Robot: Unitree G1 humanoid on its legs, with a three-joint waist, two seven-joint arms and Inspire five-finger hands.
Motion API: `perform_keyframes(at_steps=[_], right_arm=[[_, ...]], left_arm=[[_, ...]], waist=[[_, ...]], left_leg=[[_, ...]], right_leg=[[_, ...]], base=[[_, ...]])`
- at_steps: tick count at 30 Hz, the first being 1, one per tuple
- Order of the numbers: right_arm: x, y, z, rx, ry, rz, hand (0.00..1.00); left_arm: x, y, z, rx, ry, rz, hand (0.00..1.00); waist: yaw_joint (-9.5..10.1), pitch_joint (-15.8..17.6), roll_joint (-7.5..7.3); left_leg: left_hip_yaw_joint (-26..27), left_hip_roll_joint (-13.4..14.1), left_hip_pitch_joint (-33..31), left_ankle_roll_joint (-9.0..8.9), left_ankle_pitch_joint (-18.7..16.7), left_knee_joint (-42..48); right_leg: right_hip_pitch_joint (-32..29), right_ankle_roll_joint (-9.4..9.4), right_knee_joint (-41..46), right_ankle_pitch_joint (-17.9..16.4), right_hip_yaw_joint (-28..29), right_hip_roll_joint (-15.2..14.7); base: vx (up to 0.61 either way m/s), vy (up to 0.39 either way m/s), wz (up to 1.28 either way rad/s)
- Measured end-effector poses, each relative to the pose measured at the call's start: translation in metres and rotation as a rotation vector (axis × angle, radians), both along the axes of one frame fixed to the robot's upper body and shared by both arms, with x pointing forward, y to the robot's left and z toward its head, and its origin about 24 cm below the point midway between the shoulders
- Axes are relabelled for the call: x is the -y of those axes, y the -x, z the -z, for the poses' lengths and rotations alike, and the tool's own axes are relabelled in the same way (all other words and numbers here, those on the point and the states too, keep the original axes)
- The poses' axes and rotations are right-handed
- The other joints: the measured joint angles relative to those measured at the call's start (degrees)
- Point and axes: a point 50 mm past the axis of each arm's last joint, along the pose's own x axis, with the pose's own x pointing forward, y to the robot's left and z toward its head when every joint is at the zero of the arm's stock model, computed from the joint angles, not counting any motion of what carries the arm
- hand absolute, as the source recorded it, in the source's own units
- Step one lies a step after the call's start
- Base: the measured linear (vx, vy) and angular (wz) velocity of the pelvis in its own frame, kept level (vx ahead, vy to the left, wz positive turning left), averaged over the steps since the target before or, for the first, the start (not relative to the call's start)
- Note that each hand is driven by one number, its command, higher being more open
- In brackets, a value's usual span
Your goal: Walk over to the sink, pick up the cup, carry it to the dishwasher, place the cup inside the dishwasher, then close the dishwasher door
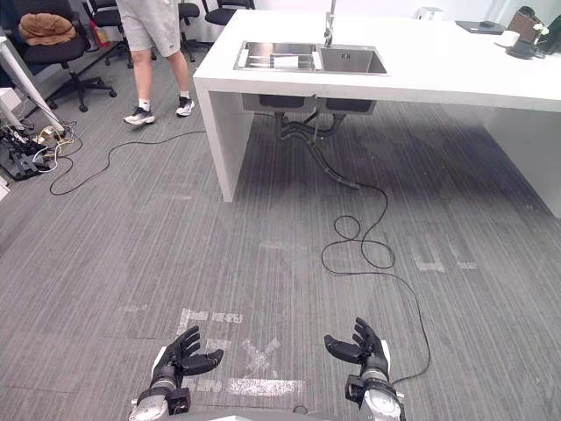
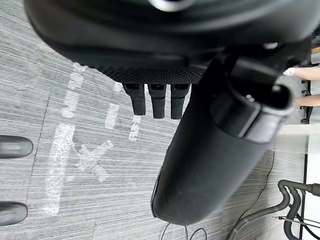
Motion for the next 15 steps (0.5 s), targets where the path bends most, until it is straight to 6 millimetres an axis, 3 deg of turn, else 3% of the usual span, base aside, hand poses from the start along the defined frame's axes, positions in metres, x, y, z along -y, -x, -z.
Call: perform_keyframes(at_steps=[11,15], right_arm=[[0.007,-0.001,-0.003,0.016,0.013,0.033,0.90],[0.009,-0.009,-0.007,0.040,0.023,0.030,0.90]], left_arm=[[0.003,-0.008,-0.008,0.053,0.005,0.003,0.90],[0.003,-0.018,-0.017,0.113,0.003,0.007,0.90]], waist=[[0.10,0.65,0.59],[0.39,0.98,0.80]], left_leg=[[1.92,0.28,-1.74,0.27,-2.48,2.52],[3.58,0.39,-4.39,0.91,-6.06,7.34]], right_leg=[[-1.34,0.09,0.56,-0.44,1.76,0.23],[-4.87,0.70,6.09,-3.61,3.37,0.11]], base=[[0.02,0.006,-0.10],[0.05,0.033,-0.18]])
